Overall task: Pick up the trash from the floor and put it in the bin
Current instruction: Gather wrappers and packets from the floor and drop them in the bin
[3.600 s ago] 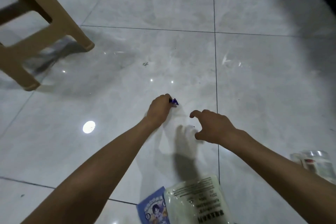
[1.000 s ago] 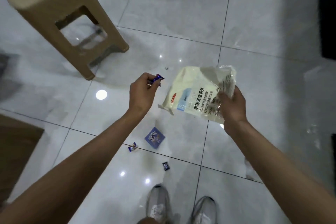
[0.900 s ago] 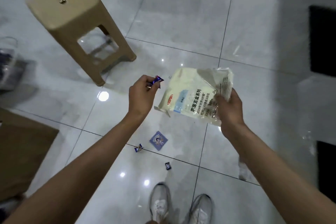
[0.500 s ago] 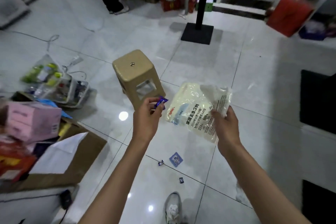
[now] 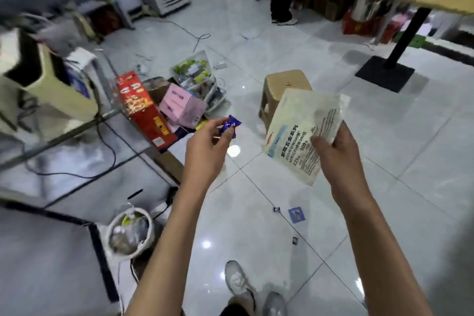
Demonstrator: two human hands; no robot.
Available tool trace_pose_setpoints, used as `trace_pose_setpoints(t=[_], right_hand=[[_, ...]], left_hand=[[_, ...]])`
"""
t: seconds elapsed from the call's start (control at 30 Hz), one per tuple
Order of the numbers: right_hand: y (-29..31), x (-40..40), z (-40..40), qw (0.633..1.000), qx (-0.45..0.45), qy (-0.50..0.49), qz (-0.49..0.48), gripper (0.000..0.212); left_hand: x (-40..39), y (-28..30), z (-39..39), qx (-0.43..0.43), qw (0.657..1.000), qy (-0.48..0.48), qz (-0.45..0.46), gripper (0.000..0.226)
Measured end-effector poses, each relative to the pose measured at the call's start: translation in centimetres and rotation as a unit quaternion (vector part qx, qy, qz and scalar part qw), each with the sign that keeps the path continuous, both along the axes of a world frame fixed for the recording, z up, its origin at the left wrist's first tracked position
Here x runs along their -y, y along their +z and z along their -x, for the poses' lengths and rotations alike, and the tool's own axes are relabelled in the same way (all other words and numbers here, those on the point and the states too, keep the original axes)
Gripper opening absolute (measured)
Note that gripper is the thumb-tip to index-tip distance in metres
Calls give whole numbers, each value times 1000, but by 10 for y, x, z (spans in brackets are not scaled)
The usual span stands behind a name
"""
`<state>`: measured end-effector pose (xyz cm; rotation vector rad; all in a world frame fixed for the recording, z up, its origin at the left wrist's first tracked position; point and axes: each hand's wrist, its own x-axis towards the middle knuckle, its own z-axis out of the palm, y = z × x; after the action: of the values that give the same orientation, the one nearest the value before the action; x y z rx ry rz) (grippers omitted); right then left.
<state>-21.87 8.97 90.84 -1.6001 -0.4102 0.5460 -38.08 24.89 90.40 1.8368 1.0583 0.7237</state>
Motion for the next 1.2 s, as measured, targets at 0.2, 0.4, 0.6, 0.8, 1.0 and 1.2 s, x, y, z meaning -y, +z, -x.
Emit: trace_pose_setpoints(t=[0.2, 0.4, 0.6, 0.8, 1.0, 1.2], right_hand=[[8, -69, 111, 993, -1, 112, -21, 42], [4, -148, 226, 973, -9, 233, -5, 39], [-27, -217, 341, 957, -16, 288, 2, 37], [-91, -279, 434, 935, -41, 348, 56, 35], [-165, -344, 482, 913, -7, 390, 119, 32], [-274, -413, 511, 885, 4, 430, 178, 33]], left_hand=[[-19, 9, 120, -5, 993, 119, -25, 21], [-57, 11, 253, 19, 970, 242, -32, 22], [-79, -17, 379, 78, 932, 353, 0, 16], [-113, -76, 479, 25, 898, 438, 32, 17], [-160, -151, 522, 37, 873, 478, 91, 15], [-236, -249, 537, 53, 841, 524, 122, 14]])
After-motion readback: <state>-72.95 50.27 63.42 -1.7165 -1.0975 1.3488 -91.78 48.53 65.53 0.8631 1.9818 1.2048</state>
